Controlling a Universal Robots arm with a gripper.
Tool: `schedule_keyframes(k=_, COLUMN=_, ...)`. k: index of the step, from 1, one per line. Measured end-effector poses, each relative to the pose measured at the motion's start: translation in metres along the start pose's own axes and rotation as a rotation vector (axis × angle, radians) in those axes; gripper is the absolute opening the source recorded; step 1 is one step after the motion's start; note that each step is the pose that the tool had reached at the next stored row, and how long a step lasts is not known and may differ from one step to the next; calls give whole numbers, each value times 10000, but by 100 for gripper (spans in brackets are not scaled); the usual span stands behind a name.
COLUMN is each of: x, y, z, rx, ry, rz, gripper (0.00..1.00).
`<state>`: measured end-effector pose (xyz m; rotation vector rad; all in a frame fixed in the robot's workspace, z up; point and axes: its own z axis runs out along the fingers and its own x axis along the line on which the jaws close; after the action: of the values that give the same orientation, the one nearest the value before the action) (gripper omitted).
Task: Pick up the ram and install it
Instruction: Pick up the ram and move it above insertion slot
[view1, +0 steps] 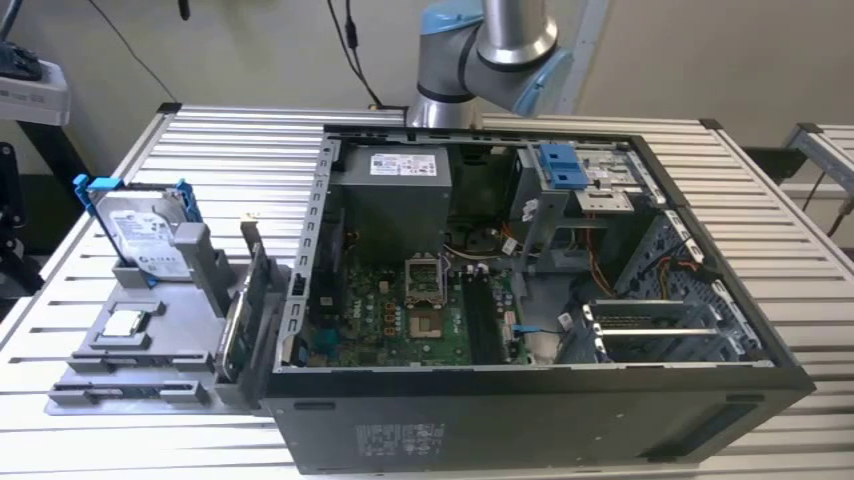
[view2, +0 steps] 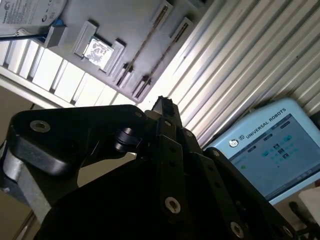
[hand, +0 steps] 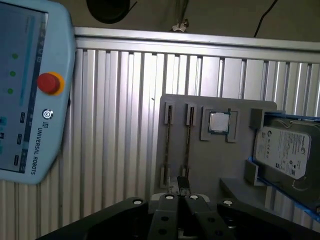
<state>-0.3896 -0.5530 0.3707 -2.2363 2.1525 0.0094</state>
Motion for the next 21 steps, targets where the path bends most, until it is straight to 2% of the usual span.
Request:
schedule_keyframes(k=3, x=0, y=0, z=0, rx=0, ry=0, rz=-1, gripper=12)
schedule_keyframes(k=6, x=0, y=0, z=0, rx=0, ry=0, rz=-2, gripper=30)
schedule_keyframes(k=9, x=0, y=0, z=0, rx=0, ry=-1, rz=-4, gripper=36)
schedule_keyframes(k=10, x=0, y=0, z=0, rx=0, ry=-1, rz=-4, gripper=47)
schedule_keyframes(k=11, x=0, y=0, z=0, rx=0, ry=-1, rz=-5, gripper=47)
schedule_keyframes(k=12, x=0, y=0, z=0, rx=0, ry=-1, rz=-5, gripper=53)
schedule_keyframes(k=14, x=0, y=0, z=0, rx=0, ry=-2, rz=-6, gripper=53)
schedule_keyframes(k=15, x=0, y=0, z=0, rx=0, ry=-1, rz=-6, gripper=59)
schedule_keyframes(k=21, x=0, y=0, z=0, rx=0, ry=-1, rz=-8, gripper=59)
